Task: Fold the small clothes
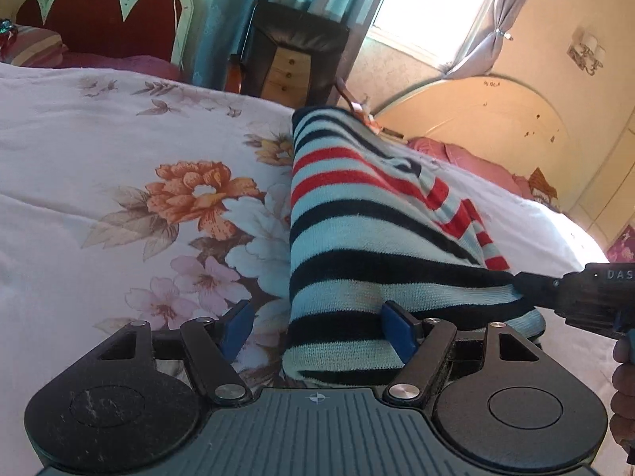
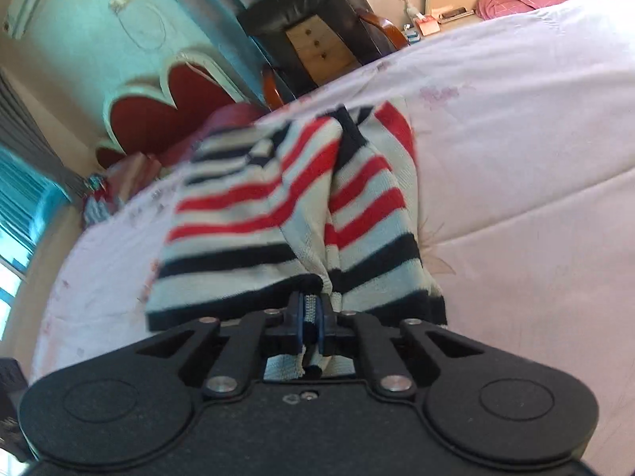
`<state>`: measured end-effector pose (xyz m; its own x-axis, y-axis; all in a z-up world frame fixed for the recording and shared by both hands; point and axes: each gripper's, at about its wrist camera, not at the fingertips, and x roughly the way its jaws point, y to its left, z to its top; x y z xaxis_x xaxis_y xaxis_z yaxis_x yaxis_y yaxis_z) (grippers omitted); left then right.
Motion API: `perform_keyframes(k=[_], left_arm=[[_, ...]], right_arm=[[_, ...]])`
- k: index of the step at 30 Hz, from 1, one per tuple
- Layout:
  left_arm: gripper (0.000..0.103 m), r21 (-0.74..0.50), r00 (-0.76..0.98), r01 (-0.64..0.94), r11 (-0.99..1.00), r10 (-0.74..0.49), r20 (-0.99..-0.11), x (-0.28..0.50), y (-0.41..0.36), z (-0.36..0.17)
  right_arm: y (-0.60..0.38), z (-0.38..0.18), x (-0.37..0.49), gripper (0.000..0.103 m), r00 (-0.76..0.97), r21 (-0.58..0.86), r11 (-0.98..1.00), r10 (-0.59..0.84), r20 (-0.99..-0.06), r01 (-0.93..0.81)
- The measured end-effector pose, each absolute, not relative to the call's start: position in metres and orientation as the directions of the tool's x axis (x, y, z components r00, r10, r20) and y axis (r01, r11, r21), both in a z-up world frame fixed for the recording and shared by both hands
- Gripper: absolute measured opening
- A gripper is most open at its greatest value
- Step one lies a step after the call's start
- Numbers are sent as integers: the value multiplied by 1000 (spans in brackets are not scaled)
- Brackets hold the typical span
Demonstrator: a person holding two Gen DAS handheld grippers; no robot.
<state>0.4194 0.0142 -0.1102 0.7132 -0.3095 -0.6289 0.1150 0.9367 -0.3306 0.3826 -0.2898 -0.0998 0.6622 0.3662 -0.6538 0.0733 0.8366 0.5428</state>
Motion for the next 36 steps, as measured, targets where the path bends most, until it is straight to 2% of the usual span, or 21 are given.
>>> perform_keyframes(k=[2, 3, 8, 9, 13, 16, 20, 21, 23, 24, 28, 32, 36], left_arm=[[71, -351, 738, 115, 929, -317, -596, 424, 23, -104], [71, -356, 743, 107, 928, -312, -592, 430, 28, -102], [71, -393, 738, 78, 916, -319, -595, 455, 40, -104], [71, -405, 734, 77, 911, -326, -595, 457, 41, -106], [71, -432, 728, 72, 899, -343, -594, 459, 41, -114], [71, -449, 723, 64, 891, -351, -594, 459, 43, -118], [71, -446, 722, 68, 893, -352, -596, 461, 43, -119], [71, -443, 724, 69, 894, -351, -594, 461, 44, -118], [71, -434, 740, 66, 898, -336, -583, 461, 47, -115], [71, -447, 745, 61, 893, -338, -574, 462, 50, -115], [71, -498, 744, 34, 867, -355, -567, 471, 58, -116], [71, -509, 731, 91, 856, -405, -550, 480, 43, -111], [71, -472, 707, 148, 869, -426, -564, 489, 13, -110]], right_arm=[[-300, -84, 378, 25, 724, 586, 807, 363, -587, 71], [-304, -81, 381, 27, 732, 600, 798, 370, -572, 66], [-299, -99, 423, 43, 653, 603, 790, 399, -644, 113], [-294, -104, 430, 51, 627, 578, 806, 388, -676, 125], [-280, -117, 438, 55, 562, 609, 775, 434, -704, 165], [-269, -112, 441, 54, 572, 600, 786, 425, -702, 151], [-246, -112, 451, 48, 551, 454, 886, 336, -764, 90], [-238, -109, 452, 36, 561, 403, 914, 309, -768, 48], [-223, -102, 451, 26, 579, 320, 947, 284, -765, -41], [-215, -97, 449, 22, 597, 271, 958, 271, -755, -92], [-191, -71, 429, 21, 709, 105, 962, 257, -657, -251], [-207, -49, 416, 20, 788, 86, 957, 278, -550, -278], [-238, -49, 410, 20, 819, 120, 962, 273, -504, -247]])
